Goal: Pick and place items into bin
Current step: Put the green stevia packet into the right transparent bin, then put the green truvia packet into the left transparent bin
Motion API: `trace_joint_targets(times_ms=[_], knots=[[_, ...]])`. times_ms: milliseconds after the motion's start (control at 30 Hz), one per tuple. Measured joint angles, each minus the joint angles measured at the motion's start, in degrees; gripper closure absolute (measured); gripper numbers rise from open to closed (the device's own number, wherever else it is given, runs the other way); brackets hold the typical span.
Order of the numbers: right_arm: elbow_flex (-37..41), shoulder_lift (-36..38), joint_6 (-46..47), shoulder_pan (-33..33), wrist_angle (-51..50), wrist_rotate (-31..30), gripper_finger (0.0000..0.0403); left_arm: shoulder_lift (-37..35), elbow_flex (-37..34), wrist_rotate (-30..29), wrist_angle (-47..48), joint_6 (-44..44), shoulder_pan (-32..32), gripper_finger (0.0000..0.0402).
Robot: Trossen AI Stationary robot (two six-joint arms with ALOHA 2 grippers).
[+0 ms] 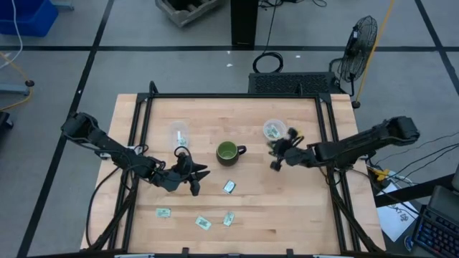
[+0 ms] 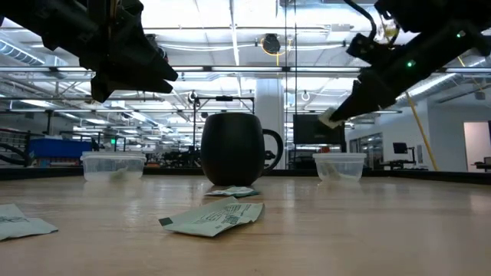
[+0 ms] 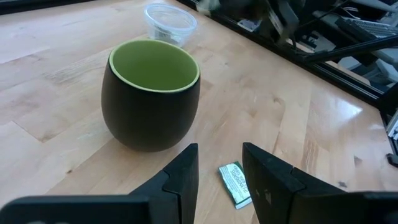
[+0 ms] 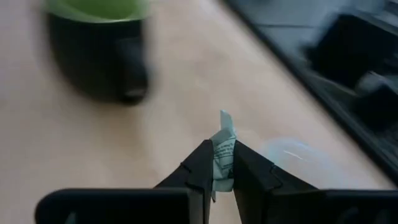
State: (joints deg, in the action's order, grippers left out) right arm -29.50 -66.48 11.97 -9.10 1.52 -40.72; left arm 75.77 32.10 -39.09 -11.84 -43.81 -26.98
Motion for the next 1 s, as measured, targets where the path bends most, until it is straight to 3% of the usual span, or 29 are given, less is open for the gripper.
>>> trace_joint_targets(times_ms=[167, 300, 467, 633, 867, 1000], knots=[[0.00, 3.23, 6.78, 5.30, -8.30, -0.74, 0.0360, -0.02, 0.00, 0.00, 0.00, -0.02, 0.00, 0.0272], [0.00, 2.14, 4.71, 10.29, -7.93, 4.37, 0.0352, -0.02, 0.00, -0.02, -0.31, 0.04, 0.00, 0.0272], [-0.02, 0.48, 2.09, 17.52, -6.51, 6.58, 0.0309, -0.02, 0.00, -0.66, -0.40, 0.09, 0.00, 0.0272], [-0.02, 0.13, 0.22, 22.45, -5.82, 12.78, 0.0251, 0.00, 0.00, -0.64, -0.27, 0.28, 0.00, 0.0272], [-0.02, 0.34, -1.16, 19.40, 3.48, 25.85, 0.0206, 0.00, 0.00, 3.76, -0.51, 1.27, 0.00, 0.0272], [-0.04, 0.35, -3.47, 14.75, 10.13, 27.45, 0.0205, 0.00, 0.02, 7.18, -5.12, 9.45, -0.66, 0.0272]])
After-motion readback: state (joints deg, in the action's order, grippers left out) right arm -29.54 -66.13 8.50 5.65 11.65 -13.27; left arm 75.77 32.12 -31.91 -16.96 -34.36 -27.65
